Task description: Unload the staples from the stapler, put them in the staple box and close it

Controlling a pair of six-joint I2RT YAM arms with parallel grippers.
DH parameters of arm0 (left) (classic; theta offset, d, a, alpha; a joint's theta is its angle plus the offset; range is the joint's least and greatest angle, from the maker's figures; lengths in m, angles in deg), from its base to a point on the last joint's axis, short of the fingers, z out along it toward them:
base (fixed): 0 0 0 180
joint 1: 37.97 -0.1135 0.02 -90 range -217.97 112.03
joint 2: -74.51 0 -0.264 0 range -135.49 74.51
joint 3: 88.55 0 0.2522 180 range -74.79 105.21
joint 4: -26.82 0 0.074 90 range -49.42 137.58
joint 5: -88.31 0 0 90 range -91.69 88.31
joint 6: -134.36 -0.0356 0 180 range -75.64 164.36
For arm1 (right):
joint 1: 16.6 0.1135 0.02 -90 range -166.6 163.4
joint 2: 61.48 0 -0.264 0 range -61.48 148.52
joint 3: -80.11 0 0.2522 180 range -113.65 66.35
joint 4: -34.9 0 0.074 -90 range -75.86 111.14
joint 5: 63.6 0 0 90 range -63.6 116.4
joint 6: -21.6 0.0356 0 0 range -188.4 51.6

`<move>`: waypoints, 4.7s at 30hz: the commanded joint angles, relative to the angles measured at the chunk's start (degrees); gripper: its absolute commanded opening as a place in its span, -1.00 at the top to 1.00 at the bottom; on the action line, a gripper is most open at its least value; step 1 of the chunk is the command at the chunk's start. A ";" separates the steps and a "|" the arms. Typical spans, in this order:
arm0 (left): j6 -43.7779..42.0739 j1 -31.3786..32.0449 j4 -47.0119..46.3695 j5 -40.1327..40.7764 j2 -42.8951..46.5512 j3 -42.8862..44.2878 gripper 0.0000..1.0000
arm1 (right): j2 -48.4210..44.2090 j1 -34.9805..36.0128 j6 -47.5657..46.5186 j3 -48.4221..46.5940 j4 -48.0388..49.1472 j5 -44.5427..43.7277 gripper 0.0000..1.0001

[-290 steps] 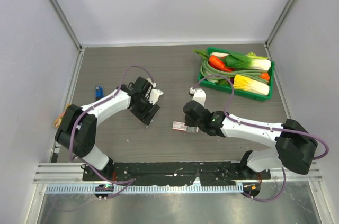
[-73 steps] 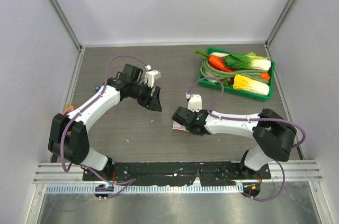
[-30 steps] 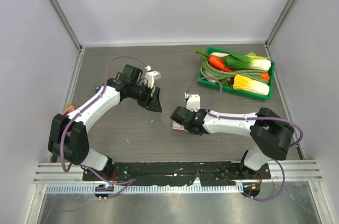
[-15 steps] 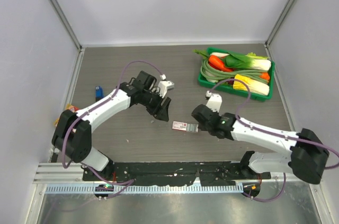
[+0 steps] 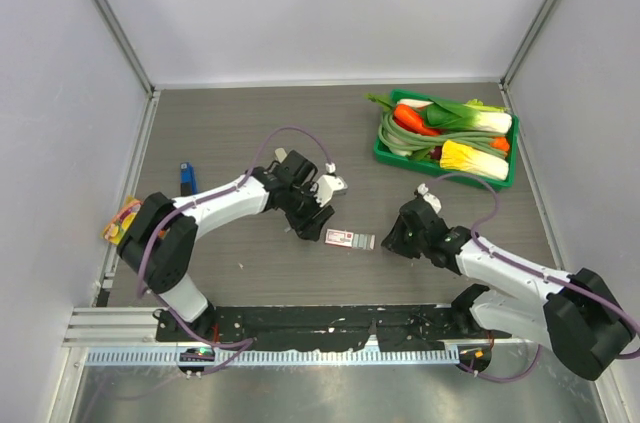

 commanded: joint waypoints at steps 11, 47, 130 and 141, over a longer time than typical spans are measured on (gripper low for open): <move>-5.62 1.12 -5.89 5.86 -1.74 -3.60 -0.05 | 2.48 -4.78 5.19 5.05 16.11 11.45 0.49; -5.18 7.98 -5.98 13.59 -7.62 1.84 -0.04 | 6.96 -5.57 3.69 5.84 22.00 13.29 0.70; -10.10 9.21 9.47 10.44 -0.33 8.69 -0.01 | 18.04 1.19 2.64 3.03 25.52 16.28 0.29; -2.10 9.21 1.33 8.40 -8.14 10.81 0.00 | 17.95 1.19 3.96 3.91 26.93 16.19 0.29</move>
